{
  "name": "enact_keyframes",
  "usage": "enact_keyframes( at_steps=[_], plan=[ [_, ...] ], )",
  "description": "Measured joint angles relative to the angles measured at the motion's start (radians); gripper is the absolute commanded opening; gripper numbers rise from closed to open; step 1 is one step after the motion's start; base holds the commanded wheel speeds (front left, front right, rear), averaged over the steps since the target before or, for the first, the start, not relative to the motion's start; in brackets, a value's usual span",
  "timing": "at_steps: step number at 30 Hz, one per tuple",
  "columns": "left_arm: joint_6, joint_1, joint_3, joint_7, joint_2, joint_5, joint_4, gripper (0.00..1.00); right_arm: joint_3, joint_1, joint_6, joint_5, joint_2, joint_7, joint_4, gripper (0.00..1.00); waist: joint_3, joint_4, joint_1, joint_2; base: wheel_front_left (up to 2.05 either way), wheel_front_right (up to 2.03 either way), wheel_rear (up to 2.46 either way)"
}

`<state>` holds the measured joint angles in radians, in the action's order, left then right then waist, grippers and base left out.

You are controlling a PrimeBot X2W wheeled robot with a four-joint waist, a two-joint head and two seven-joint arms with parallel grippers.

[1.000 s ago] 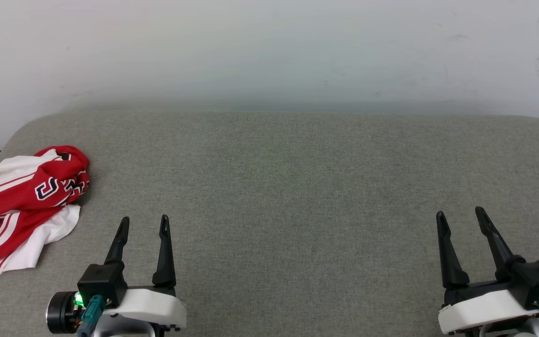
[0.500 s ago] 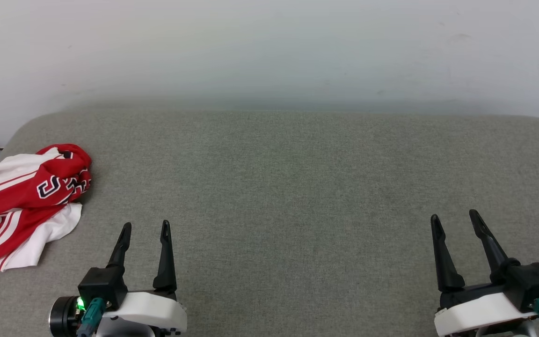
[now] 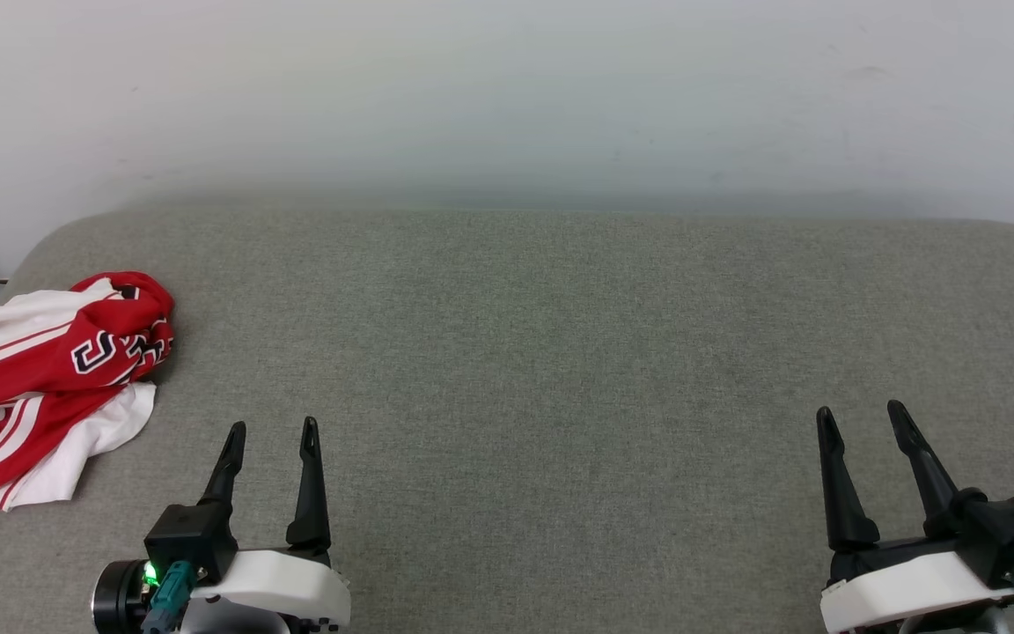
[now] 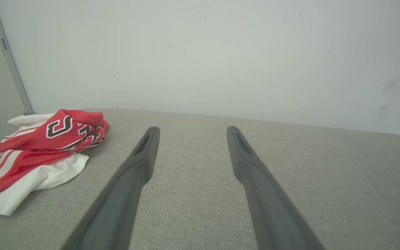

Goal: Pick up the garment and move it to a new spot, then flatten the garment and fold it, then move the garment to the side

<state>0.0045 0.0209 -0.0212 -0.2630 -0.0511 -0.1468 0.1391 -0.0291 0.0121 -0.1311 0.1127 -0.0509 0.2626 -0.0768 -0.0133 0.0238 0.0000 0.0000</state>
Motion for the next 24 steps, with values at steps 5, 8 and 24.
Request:
enact_keyframes(
  at_steps=[5,8,24],
  plan=[
    [0.000,0.000,-0.001,0.000,0.000,0.000,0.001,1.00,0.000,0.003,0.000,0.002,0.000,0.000,-0.002,1.00,-0.001,0.002,0.0000,0.0000,0.00,0.00,0.00],
    [0.000,0.000,-0.001,0.000,0.000,0.000,0.003,1.00,-0.002,0.003,0.000,0.002,0.000,0.000,-0.002,1.00,-0.002,0.005,0.0000,0.0000,0.00,0.00,0.00],
    [0.000,0.012,0.006,0.000,0.000,0.002,0.006,1.00,0.002,0.009,0.000,0.001,0.000,0.000,0.007,1.00,-0.011,0.114,0.0000,0.0000,0.00,0.00,0.00]
  ],
)
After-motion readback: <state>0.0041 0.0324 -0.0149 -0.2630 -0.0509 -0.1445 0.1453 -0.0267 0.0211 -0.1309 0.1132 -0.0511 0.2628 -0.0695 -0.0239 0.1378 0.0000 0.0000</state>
